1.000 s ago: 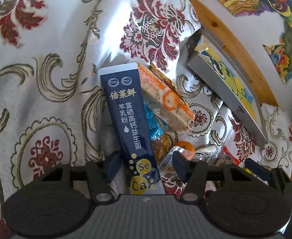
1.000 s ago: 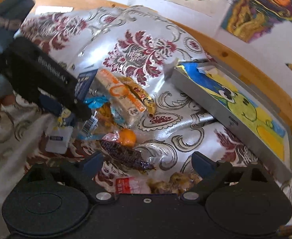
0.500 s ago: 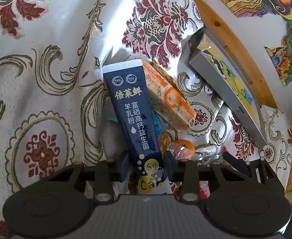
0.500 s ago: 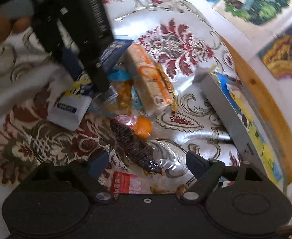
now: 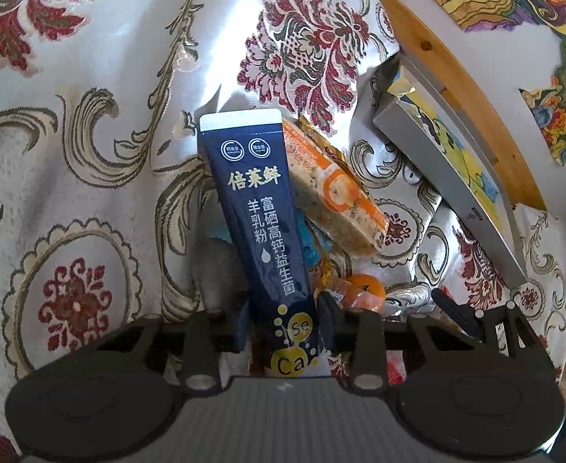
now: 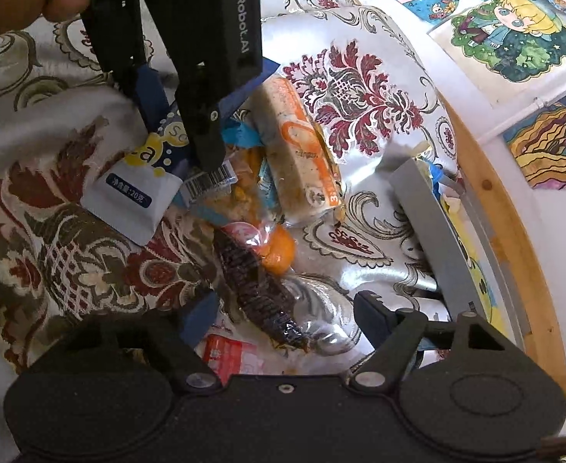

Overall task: Organize snacks
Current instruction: 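Grasp the dark brown wrapped snack with the right tool while the left tool holds the blue stick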

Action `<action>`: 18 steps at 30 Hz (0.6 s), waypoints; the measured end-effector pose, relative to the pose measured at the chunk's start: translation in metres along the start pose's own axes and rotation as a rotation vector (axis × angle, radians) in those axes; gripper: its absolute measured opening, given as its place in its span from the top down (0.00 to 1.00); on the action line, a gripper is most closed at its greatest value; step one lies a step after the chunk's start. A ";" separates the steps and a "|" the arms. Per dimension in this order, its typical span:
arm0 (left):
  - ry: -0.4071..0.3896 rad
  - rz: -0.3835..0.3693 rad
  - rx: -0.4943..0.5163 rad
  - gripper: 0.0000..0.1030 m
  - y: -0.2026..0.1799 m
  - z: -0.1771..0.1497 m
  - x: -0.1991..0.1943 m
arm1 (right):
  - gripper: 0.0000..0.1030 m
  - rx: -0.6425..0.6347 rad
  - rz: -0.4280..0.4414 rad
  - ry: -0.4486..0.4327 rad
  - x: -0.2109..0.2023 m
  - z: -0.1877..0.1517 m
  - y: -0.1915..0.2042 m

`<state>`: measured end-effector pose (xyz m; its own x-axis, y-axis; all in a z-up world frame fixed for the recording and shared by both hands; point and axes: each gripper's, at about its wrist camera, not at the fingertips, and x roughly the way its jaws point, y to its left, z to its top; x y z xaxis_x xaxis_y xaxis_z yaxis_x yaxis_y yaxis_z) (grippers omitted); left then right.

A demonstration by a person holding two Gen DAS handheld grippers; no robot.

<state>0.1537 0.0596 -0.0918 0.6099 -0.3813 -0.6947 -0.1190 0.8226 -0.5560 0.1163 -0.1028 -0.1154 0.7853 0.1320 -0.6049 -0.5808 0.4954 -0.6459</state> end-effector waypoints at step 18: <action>-0.051 0.017 0.105 0.77 -0.018 -0.011 -0.012 | 0.56 -0.075 -0.011 -0.028 -0.002 0.000 0.012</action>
<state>0.1398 0.0446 -0.0781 0.6483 -0.3467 -0.6779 -0.0485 0.8697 -0.4912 0.1080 -0.0968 -0.1218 0.7967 0.1516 -0.5850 -0.5858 0.4318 -0.6859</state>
